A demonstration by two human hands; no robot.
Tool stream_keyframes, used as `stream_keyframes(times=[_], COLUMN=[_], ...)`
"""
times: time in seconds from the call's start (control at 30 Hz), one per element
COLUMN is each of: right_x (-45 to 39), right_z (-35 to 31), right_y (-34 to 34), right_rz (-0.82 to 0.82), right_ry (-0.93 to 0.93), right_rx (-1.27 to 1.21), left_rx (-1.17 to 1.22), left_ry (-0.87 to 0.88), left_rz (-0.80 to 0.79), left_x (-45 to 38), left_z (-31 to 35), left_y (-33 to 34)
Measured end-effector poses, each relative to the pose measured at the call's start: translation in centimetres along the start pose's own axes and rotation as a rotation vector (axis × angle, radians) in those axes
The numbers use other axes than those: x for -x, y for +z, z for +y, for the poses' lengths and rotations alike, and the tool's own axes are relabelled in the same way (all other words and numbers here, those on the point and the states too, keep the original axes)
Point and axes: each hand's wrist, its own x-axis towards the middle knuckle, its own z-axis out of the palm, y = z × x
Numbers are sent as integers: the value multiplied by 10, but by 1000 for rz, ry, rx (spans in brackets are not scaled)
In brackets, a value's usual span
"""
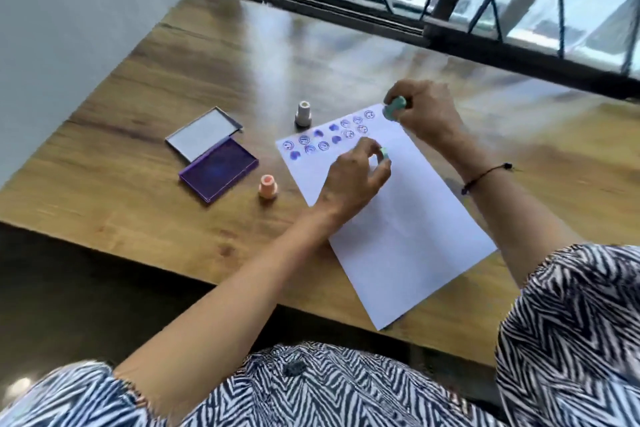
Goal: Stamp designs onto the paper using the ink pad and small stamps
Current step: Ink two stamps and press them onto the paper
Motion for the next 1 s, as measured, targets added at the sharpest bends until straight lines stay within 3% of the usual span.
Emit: stream_keyframes(times=[0.2, 1.0], right_x=[-10, -31], right_z=[11, 17], right_y=[21, 34], right_rz=[-114, -242], right_ry=[-49, -221], right_rx=[126, 298], left_rx=[-97, -76], left_ry=[21, 19], left_rz=[-14, 33], left_x=[4, 2], left_z=[-10, -16], left_y=[9, 13])
